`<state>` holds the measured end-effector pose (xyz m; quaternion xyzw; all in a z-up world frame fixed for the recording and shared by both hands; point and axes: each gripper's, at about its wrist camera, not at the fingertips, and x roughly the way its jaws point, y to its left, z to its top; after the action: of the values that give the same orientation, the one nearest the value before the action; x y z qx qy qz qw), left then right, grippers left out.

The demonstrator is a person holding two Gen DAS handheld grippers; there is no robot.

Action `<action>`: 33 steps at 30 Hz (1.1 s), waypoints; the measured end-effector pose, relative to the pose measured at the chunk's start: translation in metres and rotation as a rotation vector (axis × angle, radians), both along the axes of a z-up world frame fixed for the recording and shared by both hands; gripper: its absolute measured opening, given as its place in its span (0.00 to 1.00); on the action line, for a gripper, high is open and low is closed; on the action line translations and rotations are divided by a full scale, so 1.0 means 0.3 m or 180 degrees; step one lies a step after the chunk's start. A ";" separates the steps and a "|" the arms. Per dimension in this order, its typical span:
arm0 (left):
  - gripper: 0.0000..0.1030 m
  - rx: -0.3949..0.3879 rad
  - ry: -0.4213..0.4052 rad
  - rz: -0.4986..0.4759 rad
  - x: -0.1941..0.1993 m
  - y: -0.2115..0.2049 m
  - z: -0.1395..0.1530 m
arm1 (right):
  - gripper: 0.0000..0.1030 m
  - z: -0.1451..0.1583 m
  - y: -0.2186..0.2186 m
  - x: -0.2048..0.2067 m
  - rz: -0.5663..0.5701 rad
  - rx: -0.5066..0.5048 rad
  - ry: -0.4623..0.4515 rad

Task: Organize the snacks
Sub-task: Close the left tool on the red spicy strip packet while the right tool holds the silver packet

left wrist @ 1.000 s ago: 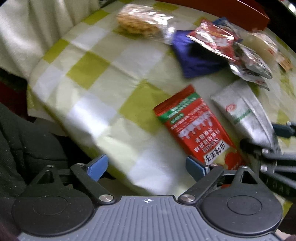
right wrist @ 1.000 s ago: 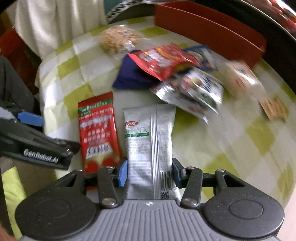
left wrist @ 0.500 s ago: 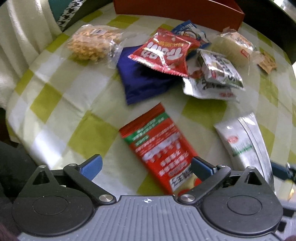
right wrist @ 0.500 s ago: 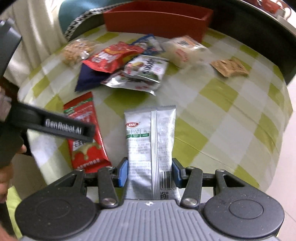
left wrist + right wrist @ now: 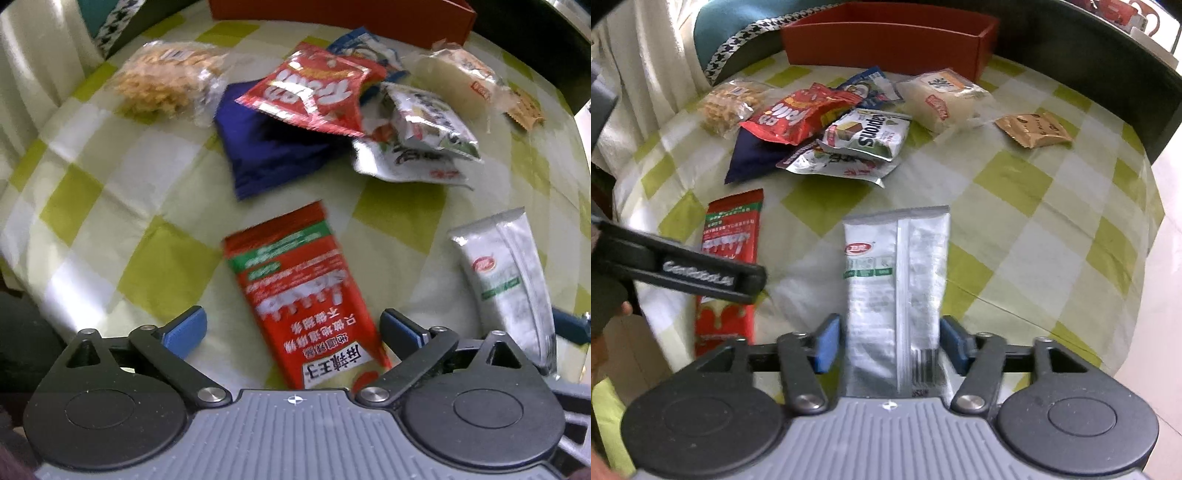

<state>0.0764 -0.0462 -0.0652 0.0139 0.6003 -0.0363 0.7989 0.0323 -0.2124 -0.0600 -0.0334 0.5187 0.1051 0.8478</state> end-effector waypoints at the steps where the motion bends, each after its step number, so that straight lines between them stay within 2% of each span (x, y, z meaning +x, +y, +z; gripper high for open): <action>1: 0.95 -0.0003 0.0031 0.0029 -0.013 0.021 0.002 | 0.83 -0.008 0.007 0.004 0.0013 0.0001 0.0002; 2: 0.93 -0.0004 0.0032 0.0047 -0.016 0.036 0.003 | 0.93 -0.013 0.014 0.007 0.0036 0.0007 0.0004; 4: 0.90 -0.0011 -0.0001 0.0049 -0.042 0.064 0.022 | 1.00 -0.023 0.018 0.018 0.0014 0.0104 0.0031; 11: 1.00 0.0029 -0.0065 -0.0018 -0.090 0.059 0.002 | 1.00 -0.024 0.016 0.031 0.0056 0.0096 0.0046; 12: 1.00 0.0004 -0.0061 -0.0022 -0.093 0.070 0.001 | 0.95 -0.015 0.014 0.028 0.0014 0.0057 0.0019; 14: 1.00 -0.0001 -0.0055 -0.0038 -0.106 0.082 0.004 | 0.64 -0.003 0.021 0.019 0.0020 -0.0164 -0.0064; 15: 1.00 -0.0004 -0.0056 -0.0052 -0.115 0.086 0.004 | 0.57 0.002 0.023 0.016 0.0026 -0.0255 -0.0099; 17: 0.99 -0.0017 -0.0048 -0.0065 -0.124 0.107 0.003 | 0.49 0.008 0.015 0.018 0.0012 -0.0217 -0.0078; 19: 0.93 -0.0025 -0.0051 -0.0078 -0.132 0.127 0.017 | 0.46 0.016 0.012 0.012 0.0009 -0.0196 -0.0094; 21: 0.79 0.0018 -0.0076 -0.0074 -0.138 0.141 0.037 | 0.45 0.038 0.013 0.003 0.0004 -0.0166 -0.0156; 22: 0.76 0.0018 -0.0076 -0.0052 -0.133 0.143 0.050 | 0.45 0.053 0.013 -0.001 -0.0003 -0.0140 -0.0200; 24: 0.61 -0.0052 -0.0079 -0.0007 -0.134 0.169 0.071 | 0.45 0.084 0.014 -0.011 -0.0025 -0.0071 -0.0292; 33: 0.55 -0.0119 -0.0088 0.0015 -0.120 0.184 0.109 | 0.44 0.126 0.016 -0.006 -0.0119 0.0073 -0.0405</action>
<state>0.0403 0.0089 -0.0326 -0.0019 0.5884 -0.0455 0.8073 0.0304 -0.2076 -0.0223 -0.0206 0.4630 0.0930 0.8812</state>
